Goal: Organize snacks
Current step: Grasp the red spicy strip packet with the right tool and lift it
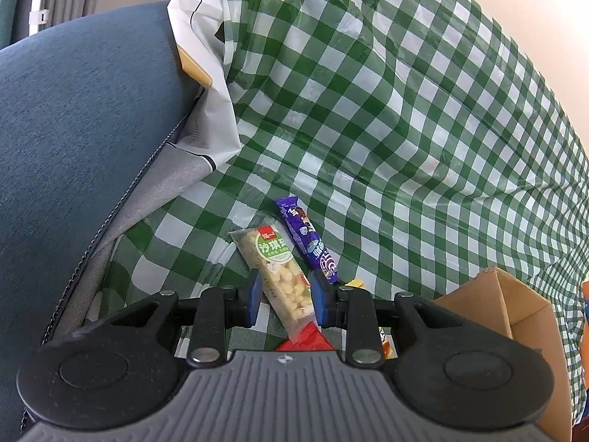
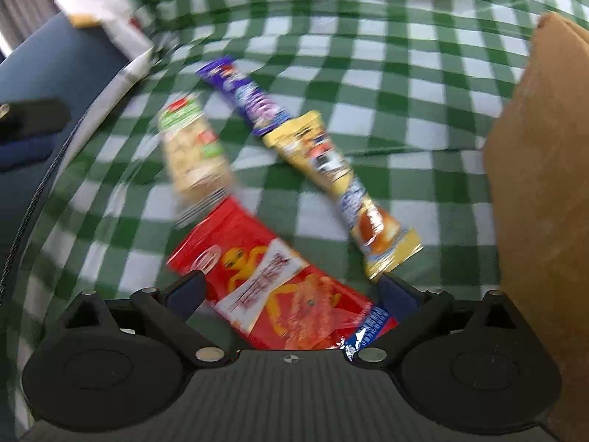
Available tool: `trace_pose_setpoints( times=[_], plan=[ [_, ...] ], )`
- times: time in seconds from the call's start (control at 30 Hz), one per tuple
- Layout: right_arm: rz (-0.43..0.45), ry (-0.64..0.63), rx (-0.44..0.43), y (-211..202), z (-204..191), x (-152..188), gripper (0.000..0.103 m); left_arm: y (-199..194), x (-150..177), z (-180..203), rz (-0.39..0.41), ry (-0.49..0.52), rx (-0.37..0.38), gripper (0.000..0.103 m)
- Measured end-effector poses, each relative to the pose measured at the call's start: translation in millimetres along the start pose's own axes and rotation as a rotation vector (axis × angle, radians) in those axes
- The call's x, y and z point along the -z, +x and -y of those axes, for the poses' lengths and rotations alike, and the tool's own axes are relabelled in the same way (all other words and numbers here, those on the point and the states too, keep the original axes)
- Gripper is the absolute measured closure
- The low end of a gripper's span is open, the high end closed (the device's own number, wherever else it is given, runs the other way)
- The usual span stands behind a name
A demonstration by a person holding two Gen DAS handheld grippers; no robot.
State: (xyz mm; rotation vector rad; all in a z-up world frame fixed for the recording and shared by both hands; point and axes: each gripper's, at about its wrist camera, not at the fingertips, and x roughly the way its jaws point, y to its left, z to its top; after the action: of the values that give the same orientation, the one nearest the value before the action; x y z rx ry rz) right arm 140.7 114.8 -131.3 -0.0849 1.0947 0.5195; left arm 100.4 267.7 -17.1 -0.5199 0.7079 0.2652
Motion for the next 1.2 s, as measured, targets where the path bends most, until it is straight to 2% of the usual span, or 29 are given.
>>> trace_pose_setpoints(
  times=[0.2,0.37,0.43,0.53,0.57,0.77,0.93,1.1,1.13,1.2],
  plan=[
    [-0.06,-0.042,-0.066,-8.6,-13.1,8.6,0.004,-0.2,-0.4,-1.0,0.002,-0.006,-0.008,0.07],
    [-0.06,-0.178,-0.017,-8.6,-27.2,18.4,0.009,1.6,-0.3,0.5,-0.001,-0.004,-0.014,0.07],
    [-0.048,-0.228,0.017,-10.8,-30.7,20.4,0.024,2.4,0.3,1.5,-0.002,-0.001,-0.017,0.07],
    [-0.033,-0.24,0.019,-16.6,-29.1,19.4,0.049,4.6,0.8,2.0,-0.007,0.001,-0.021,0.07],
    [-0.03,-0.23,0.021,-18.0,-27.7,18.5,0.051,5.3,0.9,2.1,-0.009,0.002,-0.023,0.07],
    [-0.023,-0.175,0.037,-31.1,-22.1,21.3,0.055,10.0,0.9,0.4,-0.024,-0.012,-0.025,0.07],
    [-0.021,-0.037,0.106,-51.3,-16.0,36.4,0.055,16.2,2.8,-0.3,-0.051,-0.036,-0.018,0.07],
    [-0.043,0.077,0.106,-55.3,-10.2,51.9,0.053,23.8,7.3,2.0,-0.087,-0.055,-0.002,0.07],
    [-0.044,0.084,0.109,-53.7,-9.9,52.8,0.051,25.2,8.3,2.9,-0.093,-0.054,0.0,0.069],
    [-0.047,0.075,0.125,-51.6,-8.9,53.3,0.038,27.9,10.6,5.1,-0.104,-0.049,-0.002,0.064]
  ],
)
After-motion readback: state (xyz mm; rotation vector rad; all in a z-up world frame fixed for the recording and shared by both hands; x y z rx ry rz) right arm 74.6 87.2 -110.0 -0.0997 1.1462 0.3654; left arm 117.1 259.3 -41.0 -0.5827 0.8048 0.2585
